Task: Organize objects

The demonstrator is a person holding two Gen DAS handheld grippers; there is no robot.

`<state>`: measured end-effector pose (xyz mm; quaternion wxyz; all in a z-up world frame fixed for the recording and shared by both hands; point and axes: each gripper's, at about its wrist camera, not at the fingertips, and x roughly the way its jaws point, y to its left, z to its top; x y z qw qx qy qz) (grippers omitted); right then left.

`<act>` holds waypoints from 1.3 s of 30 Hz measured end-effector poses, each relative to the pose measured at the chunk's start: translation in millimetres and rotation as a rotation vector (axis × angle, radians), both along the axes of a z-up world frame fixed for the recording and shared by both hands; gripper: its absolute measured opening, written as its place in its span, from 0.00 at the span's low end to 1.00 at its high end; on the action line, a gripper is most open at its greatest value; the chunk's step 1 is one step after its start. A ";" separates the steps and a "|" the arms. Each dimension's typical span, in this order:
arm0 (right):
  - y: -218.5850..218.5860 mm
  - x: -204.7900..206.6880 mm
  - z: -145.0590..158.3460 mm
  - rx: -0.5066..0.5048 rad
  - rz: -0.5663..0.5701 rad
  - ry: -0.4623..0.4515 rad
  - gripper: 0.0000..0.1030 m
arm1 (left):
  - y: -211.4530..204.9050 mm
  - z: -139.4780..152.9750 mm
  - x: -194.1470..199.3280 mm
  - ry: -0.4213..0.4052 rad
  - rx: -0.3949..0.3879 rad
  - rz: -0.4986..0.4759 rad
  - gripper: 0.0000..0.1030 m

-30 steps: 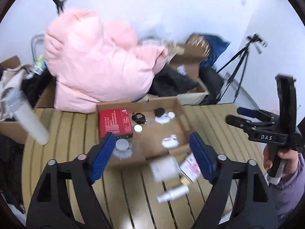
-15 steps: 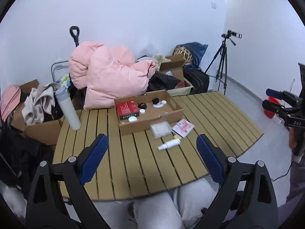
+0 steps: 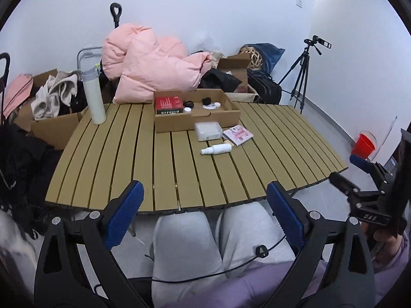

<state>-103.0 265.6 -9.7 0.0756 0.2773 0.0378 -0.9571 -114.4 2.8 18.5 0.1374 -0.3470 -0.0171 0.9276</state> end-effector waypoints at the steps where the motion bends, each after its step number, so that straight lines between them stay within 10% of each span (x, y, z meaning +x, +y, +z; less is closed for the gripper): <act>1: 0.3 -2.4 0.4 -0.018 0.000 -0.005 1.00 | 0.5 -2.6 1.1 -0.003 -0.002 0.000 0.92; 11: 24.0 -31.8 -30.9 -0.108 0.016 -0.170 0.98 | 9.4 -41.5 -27.4 -0.084 -0.042 -0.022 0.92; 19: 27.8 -104.8 -56.4 -0.088 0.032 -0.262 0.46 | 54.4 -107.8 -123.2 -0.139 -0.095 -0.106 0.79; 30: 27.5 -207.5 -95.6 -0.101 0.048 -0.378 0.44 | 148.3 -179.2 -261.3 -0.186 -0.275 -0.324 0.75; 34: 31.1 -227.5 -108.3 -0.106 0.040 -0.408 0.44 | 152.1 -198.4 -281.2 -0.246 -0.250 -0.297 0.33; 39: 16.6 -254.5 -127.2 -0.105 0.107 -0.427 0.44 | 108.3 -196.5 -279.9 -0.311 -0.113 -0.186 0.24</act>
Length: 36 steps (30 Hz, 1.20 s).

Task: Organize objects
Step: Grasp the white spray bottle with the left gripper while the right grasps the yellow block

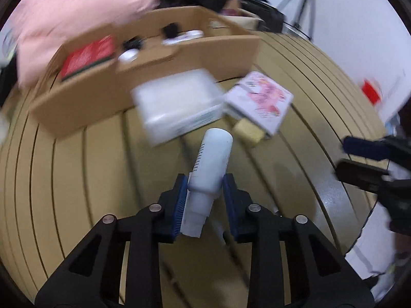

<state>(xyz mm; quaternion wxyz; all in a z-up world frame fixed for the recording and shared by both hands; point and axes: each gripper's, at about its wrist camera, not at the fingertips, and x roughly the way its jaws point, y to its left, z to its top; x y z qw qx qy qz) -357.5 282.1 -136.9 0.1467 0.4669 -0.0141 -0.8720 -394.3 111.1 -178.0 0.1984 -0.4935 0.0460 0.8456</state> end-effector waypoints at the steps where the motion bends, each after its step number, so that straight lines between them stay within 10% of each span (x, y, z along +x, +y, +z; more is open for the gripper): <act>1: -5.4 -7.3 -4.7 -0.012 0.023 0.000 0.44 | -7.7 -0.2 -0.1 -0.007 0.019 0.023 0.24; 4: -24.8 -31.9 -17.0 -0.021 0.088 0.011 0.44 | -15.3 -0.8 -1.8 -0.018 0.050 0.011 0.26; 7: -43.8 -53.0 -26.5 -0.011 0.134 0.041 0.42 | -11.6 -3.1 -11.0 -0.012 0.052 0.021 0.48; 11: -58.4 -70.7 -42.2 0.033 0.148 0.063 0.34 | -7.0 -8.8 -22.8 -0.030 0.067 0.033 0.24; 22: -71.5 -55.4 -45.0 0.218 0.159 0.127 0.23 | -35.5 -2.1 4.8 -0.053 0.082 0.127 0.23; 27: -52.6 -45.6 -39.5 -0.126 0.218 0.001 0.00 | -47.9 1.0 13.7 -0.056 0.096 0.174 0.23; 36: -46.7 -27.3 -40.1 -0.092 0.160 0.028 0.02 | -50.3 -7.1 14.7 -0.060 0.089 0.194 0.24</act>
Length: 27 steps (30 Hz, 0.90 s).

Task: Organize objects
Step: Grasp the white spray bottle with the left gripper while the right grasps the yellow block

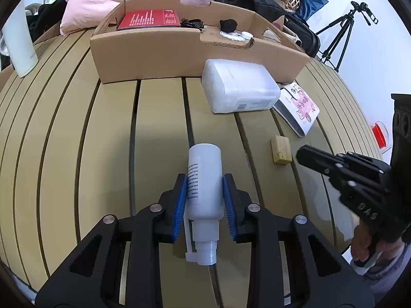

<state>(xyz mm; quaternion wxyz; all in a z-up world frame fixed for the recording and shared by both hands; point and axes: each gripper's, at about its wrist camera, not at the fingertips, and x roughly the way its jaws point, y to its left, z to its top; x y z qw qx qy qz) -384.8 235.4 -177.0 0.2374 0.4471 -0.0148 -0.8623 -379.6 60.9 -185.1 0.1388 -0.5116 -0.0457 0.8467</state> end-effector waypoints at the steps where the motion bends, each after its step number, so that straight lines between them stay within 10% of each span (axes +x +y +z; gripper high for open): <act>1: -3.9 -1.1 -2.5 0.017 -0.007 -0.001 0.02 | 0.0 -0.4 -0.4 -0.001 0.000 0.001 0.25; 14: -11.8 -1.2 3.9 0.018 -0.068 0.049 0.12 | -6.8 1.6 2.0 -0.001 0.010 0.011 0.28; 16: -15.1 -0.3 5.5 0.034 -0.067 0.063 0.58 | -7.4 1.8 2.7 -0.001 0.007 0.008 0.29; 18: -17.9 1.0 4.6 0.029 -0.062 0.064 0.83 | -9.6 2.2 3.4 0.002 0.012 0.010 0.35; 26: -36.3 -5.4 -4.7 0.133 -0.106 0.097 0.80 | -5.0 -2.7 6.4 0.003 0.012 -0.016 0.30; 27: -39.6 -7.2 -8.8 0.165 -0.111 0.086 0.65 | -3.6 -2.2 6.6 0.001 0.004 -0.017 0.30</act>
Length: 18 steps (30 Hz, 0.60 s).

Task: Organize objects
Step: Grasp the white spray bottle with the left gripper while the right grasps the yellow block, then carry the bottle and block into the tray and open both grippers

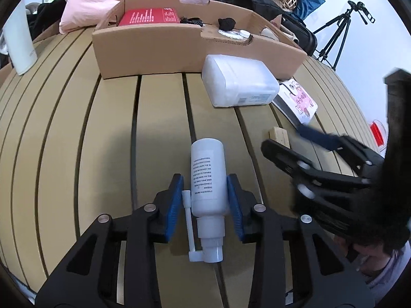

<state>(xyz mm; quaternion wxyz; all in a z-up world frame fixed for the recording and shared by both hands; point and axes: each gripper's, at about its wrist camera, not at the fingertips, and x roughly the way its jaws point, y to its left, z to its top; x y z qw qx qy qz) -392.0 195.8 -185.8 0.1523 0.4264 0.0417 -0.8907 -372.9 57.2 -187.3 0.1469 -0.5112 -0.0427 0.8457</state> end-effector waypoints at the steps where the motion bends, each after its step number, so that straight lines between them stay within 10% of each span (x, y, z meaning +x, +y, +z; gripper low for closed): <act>1: -4.4 -3.6 -6.1 0.024 -0.004 -0.033 0.38 | 0.4 1.0 0.6 0.002 -0.003 0.000 0.30; 6: -6.8 6.8 -2.4 0.040 0.011 -0.015 0.23 | 1.7 27.6 17.4 0.050 -0.005 0.010 0.25; 8: -5.6 21.1 9.0 0.076 0.020 0.014 0.23 | 4.2 40.0 29.1 0.047 0.003 0.006 0.03; 13: 25.3 62.6 52.7 -0.019 0.013 0.040 0.23 | 7.1 58.4 47.5 0.093 0.078 -0.017 0.01; 18: 50.9 69.7 55.7 -0.062 -0.041 0.006 0.23 | 15.4 43.6 48.5 0.070 -0.009 -0.061 0.11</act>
